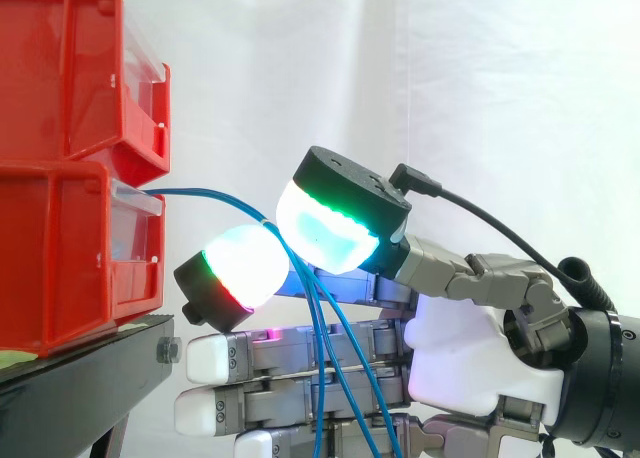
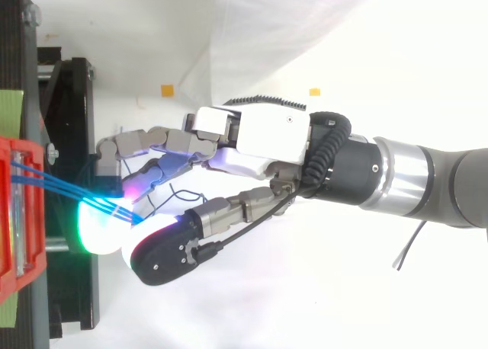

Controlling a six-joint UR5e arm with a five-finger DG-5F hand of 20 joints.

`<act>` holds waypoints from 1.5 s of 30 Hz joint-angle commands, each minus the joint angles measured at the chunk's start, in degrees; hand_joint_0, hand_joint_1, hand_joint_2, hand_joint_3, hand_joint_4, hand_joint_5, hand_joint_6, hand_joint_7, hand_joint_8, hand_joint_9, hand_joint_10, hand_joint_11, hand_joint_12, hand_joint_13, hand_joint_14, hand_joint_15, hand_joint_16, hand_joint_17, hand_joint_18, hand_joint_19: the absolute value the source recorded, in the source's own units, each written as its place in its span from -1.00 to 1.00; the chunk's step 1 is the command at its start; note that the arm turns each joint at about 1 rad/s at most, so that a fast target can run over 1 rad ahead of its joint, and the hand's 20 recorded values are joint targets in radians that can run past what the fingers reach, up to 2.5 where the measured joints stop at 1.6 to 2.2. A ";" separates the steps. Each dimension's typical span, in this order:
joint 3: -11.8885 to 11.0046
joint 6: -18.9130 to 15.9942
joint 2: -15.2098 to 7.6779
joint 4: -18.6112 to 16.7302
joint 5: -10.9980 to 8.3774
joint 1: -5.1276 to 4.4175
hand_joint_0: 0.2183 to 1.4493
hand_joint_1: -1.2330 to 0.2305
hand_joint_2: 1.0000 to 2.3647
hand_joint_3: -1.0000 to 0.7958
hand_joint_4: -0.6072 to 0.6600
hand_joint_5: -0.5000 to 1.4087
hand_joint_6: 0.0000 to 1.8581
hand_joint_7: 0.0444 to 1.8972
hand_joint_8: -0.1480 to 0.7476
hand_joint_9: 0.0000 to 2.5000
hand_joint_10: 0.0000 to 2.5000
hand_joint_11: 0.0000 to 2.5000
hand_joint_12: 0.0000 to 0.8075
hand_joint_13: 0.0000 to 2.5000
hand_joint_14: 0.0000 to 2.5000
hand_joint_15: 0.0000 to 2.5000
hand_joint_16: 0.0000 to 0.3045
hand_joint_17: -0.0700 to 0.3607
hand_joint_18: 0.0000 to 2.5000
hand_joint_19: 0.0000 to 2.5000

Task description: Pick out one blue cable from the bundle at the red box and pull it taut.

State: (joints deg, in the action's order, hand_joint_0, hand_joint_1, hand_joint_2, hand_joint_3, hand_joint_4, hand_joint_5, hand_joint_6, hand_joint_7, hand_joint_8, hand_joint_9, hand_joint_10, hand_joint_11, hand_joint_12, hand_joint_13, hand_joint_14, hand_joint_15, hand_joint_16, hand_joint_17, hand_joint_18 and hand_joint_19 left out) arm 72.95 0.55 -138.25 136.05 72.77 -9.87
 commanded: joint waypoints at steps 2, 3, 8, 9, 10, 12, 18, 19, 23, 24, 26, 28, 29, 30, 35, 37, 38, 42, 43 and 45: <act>0.00 0.06 0.00 0.01 0.00 0.03 -0.38 -0.16 -0.98 -0.29 0.13 -0.57 -0.42 0.41 -0.23 -0.40 -0.99 -0.69 -0.23 -0.47 -0.99 -0.74 -0.69 -0.18 -0.59 -0.51; 0.00 0.06 0.00 0.01 0.00 0.12 -0.38 -0.15 -0.98 -0.30 0.14 -0.57 -0.42 0.41 -0.22 -0.39 -0.99 -0.68 -0.23 -0.47 -0.99 -0.74 -0.69 -0.18 -0.58 -0.51; 0.00 0.06 0.00 0.10 0.00 0.29 -0.38 -0.11 -0.99 -0.32 0.15 -0.56 -0.42 0.41 -0.22 -0.38 -0.99 -0.68 -0.23 -0.45 -0.99 -0.74 -0.69 -0.18 -0.58 -0.50; 0.00 -0.03 0.00 0.10 0.18 0.29 -0.37 -0.09 -0.99 -0.32 0.15 -0.56 -0.42 0.41 -0.22 -0.38 -0.99 -0.68 -0.23 -0.45 -0.99 -0.74 -0.69 -0.18 -0.58 -0.51; 0.00 -0.03 0.00 0.10 0.26 0.29 -0.37 -0.08 -0.99 -0.33 0.14 -0.56 -0.42 0.42 -0.23 -0.38 -0.99 -0.69 -0.23 -0.45 -0.99 -0.74 -0.69 -0.18 -0.58 -0.50; 0.00 -0.03 0.00 0.10 0.53 0.38 -0.38 -0.04 -0.99 -0.34 0.14 -0.56 -0.42 0.42 -0.22 -0.37 -0.99 -0.68 -0.23 -0.44 -0.99 -0.73 -0.69 -0.17 -0.57 -0.49; 0.00 0.06 0.00 0.18 0.62 0.38 -0.37 0.02 -0.99 -0.33 0.13 -0.56 -0.43 0.43 -0.21 -0.36 -0.99 -0.67 -0.22 -0.43 -0.99 -0.72 -0.68 -0.17 -0.57 -0.49; 0.09 0.06 0.00 0.18 0.62 0.38 -0.36 0.03 -0.99 -0.32 0.12 -0.56 -0.43 0.43 -0.21 -0.35 -0.99 -0.68 -0.23 -0.43 -0.99 -0.72 -0.68 -0.17 -0.57 -0.49; 0.09 0.06 0.00 0.18 0.62 0.47 -0.33 0.02 -0.98 -0.24 0.12 -0.55 -0.44 0.45 -0.22 -0.35 -0.99 -0.68 -0.23 -0.43 -0.99 -0.73 -0.68 -0.17 -0.56 -0.49; 0.00 0.06 0.00 0.18 0.62 0.56 -0.33 0.01 -0.98 -0.20 0.12 -0.55 -0.45 0.46 -0.21 -0.35 -0.99 -0.67 -0.23 -0.43 -0.99 -0.73 -0.68 -0.17 -0.56 -0.49; 0.00 0.15 0.00 0.27 0.62 0.65 -0.32 -0.02 -0.98 -0.16 0.11 -0.55 -0.45 0.48 -0.21 -0.35 -0.99 -0.68 -0.22 -0.43 -0.99 -0.72 -0.68 -0.17 -0.56 -0.49; 0.00 0.15 0.00 0.27 0.62 0.65 -0.33 -0.07 -0.98 -0.13 0.12 -0.55 -0.46 0.48 -0.21 -0.35 -0.99 -0.67 -0.22 -0.43 -0.99 -0.72 -0.68 -0.17 -0.56 -0.49; 0.00 0.15 0.00 0.27 0.62 0.65 -0.33 -0.08 -0.98 -0.13 0.12 -0.55 -0.46 0.48 -0.21 -0.35 -0.99 -0.67 -0.22 -0.43 -0.99 -0.72 -0.68 -0.17 -0.56 -0.49; 0.09 0.15 0.00 0.27 0.62 0.65 -0.33 -0.09 -0.98 -0.13 0.12 -0.55 -0.46 0.49 -0.21 -0.35 -0.99 -0.67 -0.22 -0.43 -0.99 -0.72 -0.68 -0.17 -0.56 -0.49; 0.09 0.15 0.00 0.27 0.62 0.82 -0.39 -0.13 -0.98 -0.26 0.14 -0.55 -0.46 0.48 -0.21 -0.35 -0.99 -0.67 -0.21 -0.43 -0.99 -0.72 -0.68 -0.17 -0.56 -0.49; 0.00 0.33 0.00 0.27 0.62 0.82 -0.41 -0.06 -0.99 -0.32 0.14 -0.55 -0.46 0.48 -0.21 -0.35 -0.99 -0.66 -0.21 -0.43 -0.99 -0.72 -0.68 -0.16 -0.56 -0.49; 0.09 0.41 0.00 0.27 0.62 0.82 -0.43 -0.03 -0.99 -0.34 0.13 -0.55 -0.46 0.47 -0.20 -0.35 -0.99 -0.67 -0.21 -0.43 -0.99 -0.72 -0.68 -0.16 -0.56 -0.49; 0.09 1.73 0.00 0.62 0.35 0.82 -0.43 0.09 -0.99 -0.39 0.13 -0.55 -0.46 0.47 -0.20 -0.33 -0.99 -0.66 -0.21 -0.42 -0.99 -0.72 -0.67 -0.16 -0.55 -0.49; 0.00 2.26 0.00 0.71 0.35 0.91 -0.43 0.11 -0.99 -0.39 0.14 -0.55 -0.46 0.47 -0.20 -0.33 -0.98 -0.66 -0.21 -0.42 -0.99 -0.71 -0.68 -0.16 -0.55 -0.48; 0.09 2.79 0.00 0.80 0.26 0.91 -0.42 0.12 -0.99 -0.39 0.13 -0.55 -0.46 0.47 -0.20 -0.33 -0.99 -0.66 -0.22 -0.41 -0.99 -0.71 -0.68 -0.16 -0.55 -0.48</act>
State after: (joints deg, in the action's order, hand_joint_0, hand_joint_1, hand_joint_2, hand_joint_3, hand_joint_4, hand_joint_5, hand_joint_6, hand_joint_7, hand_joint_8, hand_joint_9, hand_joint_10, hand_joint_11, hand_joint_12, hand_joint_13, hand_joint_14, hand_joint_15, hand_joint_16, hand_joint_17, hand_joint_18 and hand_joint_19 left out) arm 73.00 2.26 -138.25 136.61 73.18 -9.01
